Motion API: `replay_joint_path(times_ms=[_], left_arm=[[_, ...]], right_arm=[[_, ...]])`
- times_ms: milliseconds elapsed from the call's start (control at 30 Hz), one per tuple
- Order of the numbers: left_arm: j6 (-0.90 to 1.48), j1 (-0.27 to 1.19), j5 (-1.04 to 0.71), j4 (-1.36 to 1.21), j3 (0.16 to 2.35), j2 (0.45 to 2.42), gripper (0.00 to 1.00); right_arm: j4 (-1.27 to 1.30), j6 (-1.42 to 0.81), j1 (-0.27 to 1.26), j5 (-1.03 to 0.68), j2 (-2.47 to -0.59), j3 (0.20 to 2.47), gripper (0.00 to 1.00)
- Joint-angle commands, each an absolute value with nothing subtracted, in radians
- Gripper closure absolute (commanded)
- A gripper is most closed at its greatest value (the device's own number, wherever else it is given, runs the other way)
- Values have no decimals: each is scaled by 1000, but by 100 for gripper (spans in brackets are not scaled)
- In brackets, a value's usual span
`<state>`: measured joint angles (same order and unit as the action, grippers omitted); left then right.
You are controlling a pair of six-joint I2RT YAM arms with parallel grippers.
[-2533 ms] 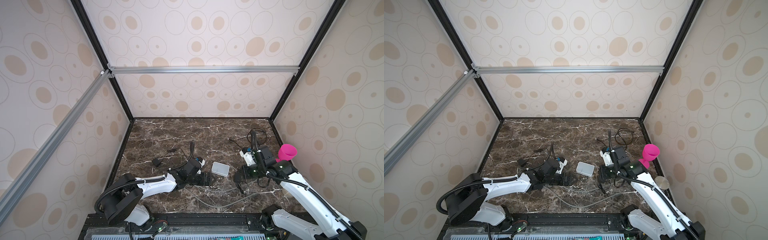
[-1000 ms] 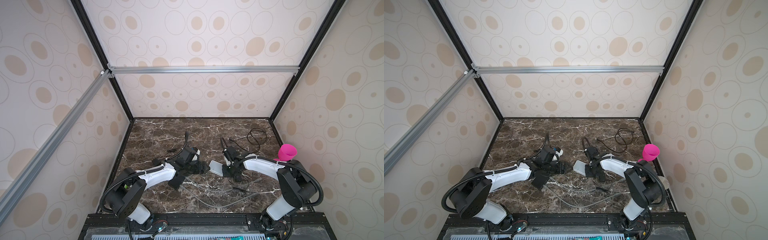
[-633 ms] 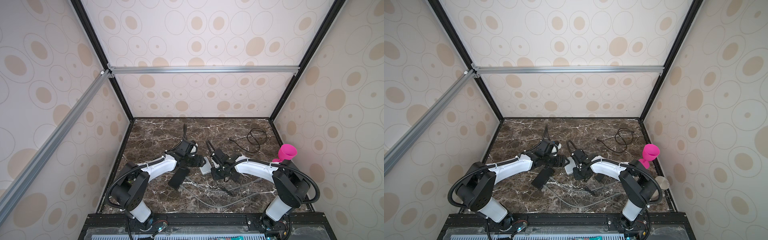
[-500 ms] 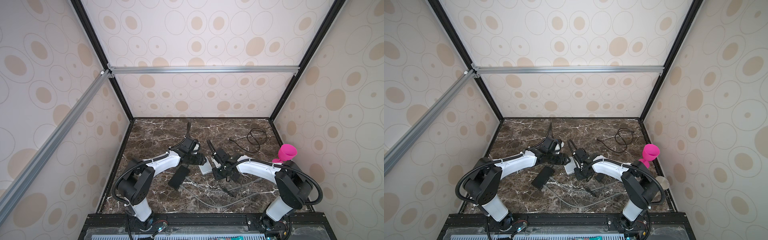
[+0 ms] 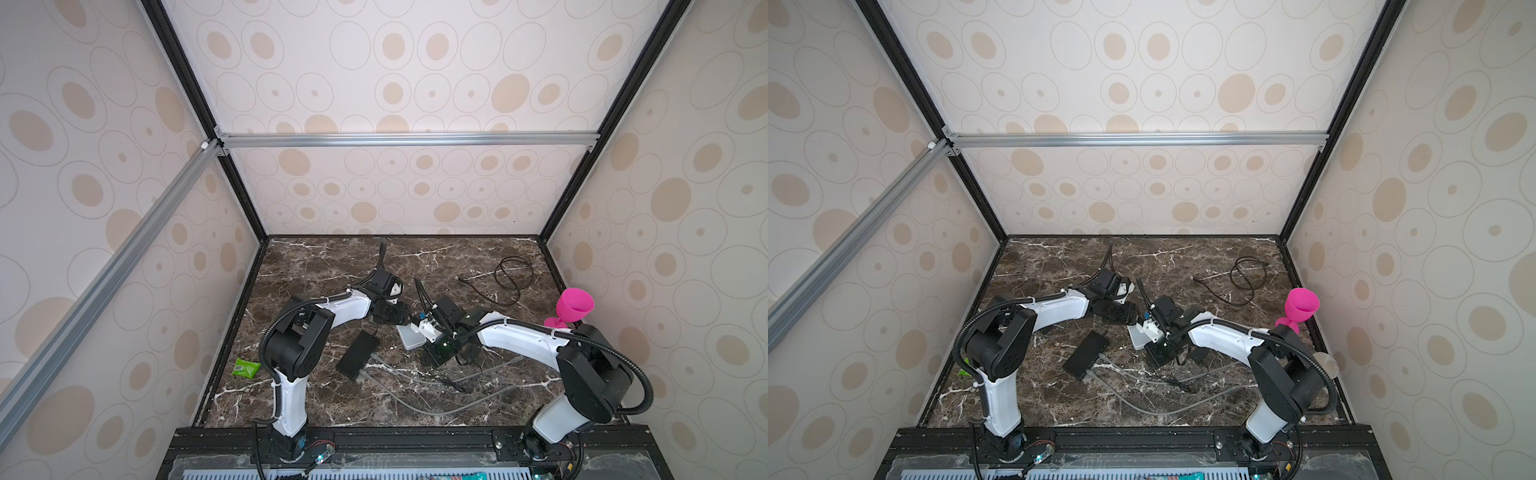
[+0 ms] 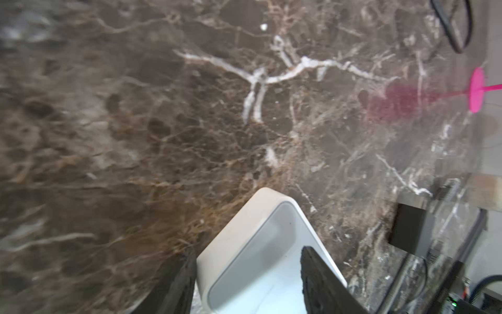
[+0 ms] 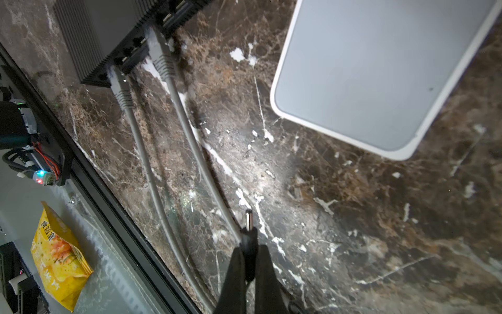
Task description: Insert the plug into the switch port
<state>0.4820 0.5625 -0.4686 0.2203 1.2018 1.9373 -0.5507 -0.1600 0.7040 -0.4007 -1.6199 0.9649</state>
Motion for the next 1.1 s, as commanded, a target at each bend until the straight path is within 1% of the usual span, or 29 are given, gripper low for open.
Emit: replay_joint_path(times_ms=[0, 133, 333, 533, 633, 767, 900, 1067], left_arm=[[495, 561, -537, 191, 1149, 1895, 39], [518, 560, -572, 145, 1066, 1850, 39], [514, 560, -568, 137, 1018, 1821, 38], [459, 560, -512, 216, 1117, 1869, 38], [416, 561, -480, 270, 1185, 1910, 42], [365, 561, -409, 343, 1246, 1953, 43], [355, 560, -425, 341, 1259, 1968, 43], [377, 561, -463, 296, 1221, 1967, 43]], right_arm=[[-608, -133, 670, -393, -1659, 966, 100], [-619, -113, 667, -353, -1671, 966, 100], [-608, -121, 657, -301, -1694, 971, 100], [-565, -156, 657, -310, -1724, 976, 100], [-537, -174, 657, -324, -1732, 977, 100], [-522, -186, 656, -325, -1748, 993, 100], [-497, -201, 656, -329, -1759, 1000, 100], [-467, -225, 655, -313, -1759, 1003, 100]])
